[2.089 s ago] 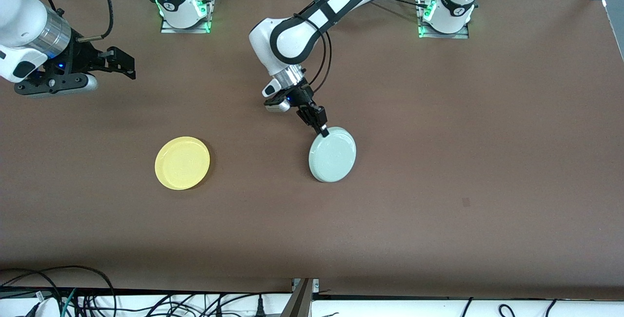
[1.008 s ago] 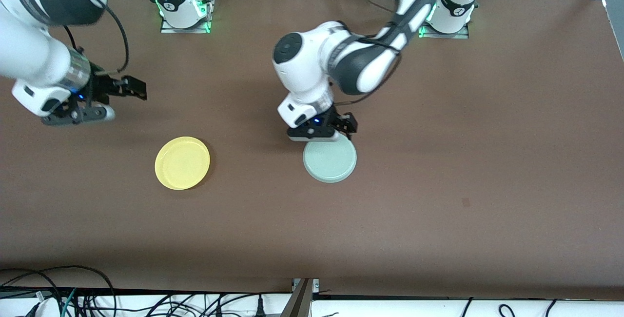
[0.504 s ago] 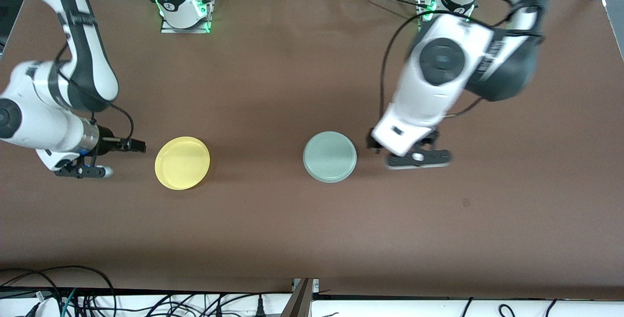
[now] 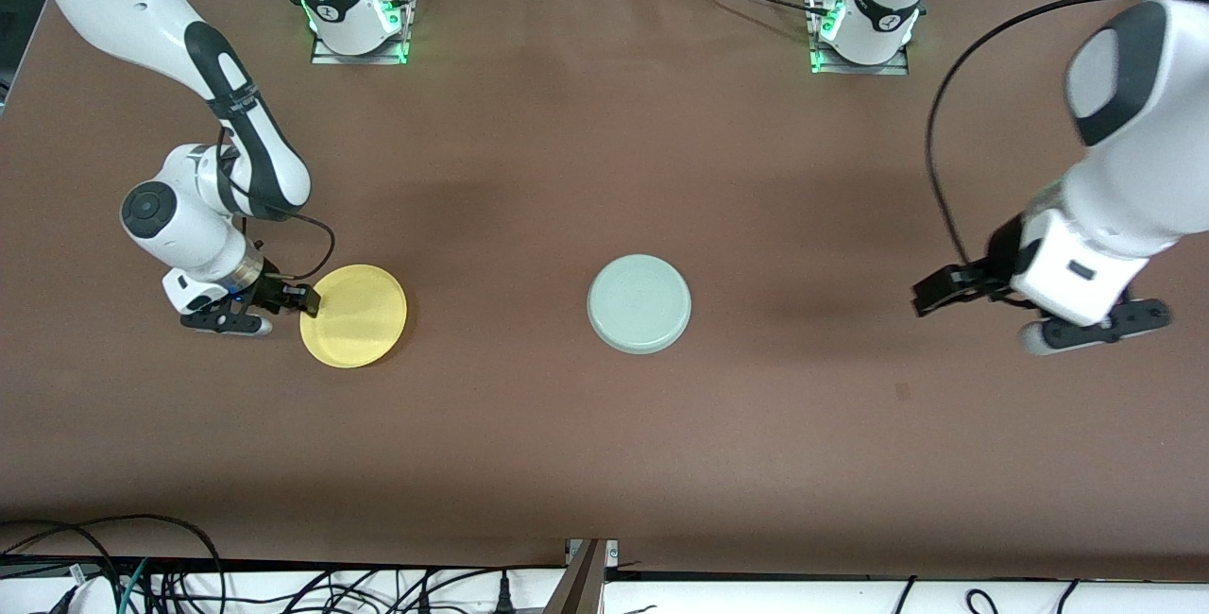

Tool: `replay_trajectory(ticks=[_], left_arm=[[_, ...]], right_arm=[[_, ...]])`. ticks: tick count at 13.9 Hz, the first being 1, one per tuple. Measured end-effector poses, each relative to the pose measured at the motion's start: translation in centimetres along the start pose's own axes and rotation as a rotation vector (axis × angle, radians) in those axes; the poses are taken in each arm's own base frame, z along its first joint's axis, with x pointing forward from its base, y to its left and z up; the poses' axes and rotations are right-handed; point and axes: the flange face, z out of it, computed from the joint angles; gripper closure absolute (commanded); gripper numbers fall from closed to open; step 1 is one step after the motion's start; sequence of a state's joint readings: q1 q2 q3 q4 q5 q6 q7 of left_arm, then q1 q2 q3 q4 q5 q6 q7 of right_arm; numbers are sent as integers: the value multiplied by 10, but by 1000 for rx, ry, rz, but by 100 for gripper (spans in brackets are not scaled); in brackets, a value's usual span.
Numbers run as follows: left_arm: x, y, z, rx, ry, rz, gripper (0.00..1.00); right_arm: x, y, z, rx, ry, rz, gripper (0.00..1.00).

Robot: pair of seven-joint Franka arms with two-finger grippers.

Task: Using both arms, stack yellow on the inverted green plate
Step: 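Close the right gripper on the yellow plate's rim, then lift the yellow plate with the right gripper toward the green plate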

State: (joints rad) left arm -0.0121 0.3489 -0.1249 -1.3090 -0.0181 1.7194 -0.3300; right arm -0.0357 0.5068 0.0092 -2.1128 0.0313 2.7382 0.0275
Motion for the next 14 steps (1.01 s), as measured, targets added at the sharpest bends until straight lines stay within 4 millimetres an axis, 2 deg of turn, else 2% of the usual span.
replay_trajectory(ticks=[3,5,8,11,14], left_arm=[[-3,-46,-15,18,-38,58,0],[-10,-61,-20,25,-62,129,0],[-23,-77,-22,37,-94,171,0],[-32,-83,-16,45,-116,143,0],[-33,-83,-12,49,-124,100,0]], right_arm=[[0,-1,-1,3,4,1,100],[1,-2,-3,9,10,15,100],[7,-9,-17,82,32,130,100],[19,-43,-48,168,-13,183,100],[48,-89,-102,228,-86,274,100]])
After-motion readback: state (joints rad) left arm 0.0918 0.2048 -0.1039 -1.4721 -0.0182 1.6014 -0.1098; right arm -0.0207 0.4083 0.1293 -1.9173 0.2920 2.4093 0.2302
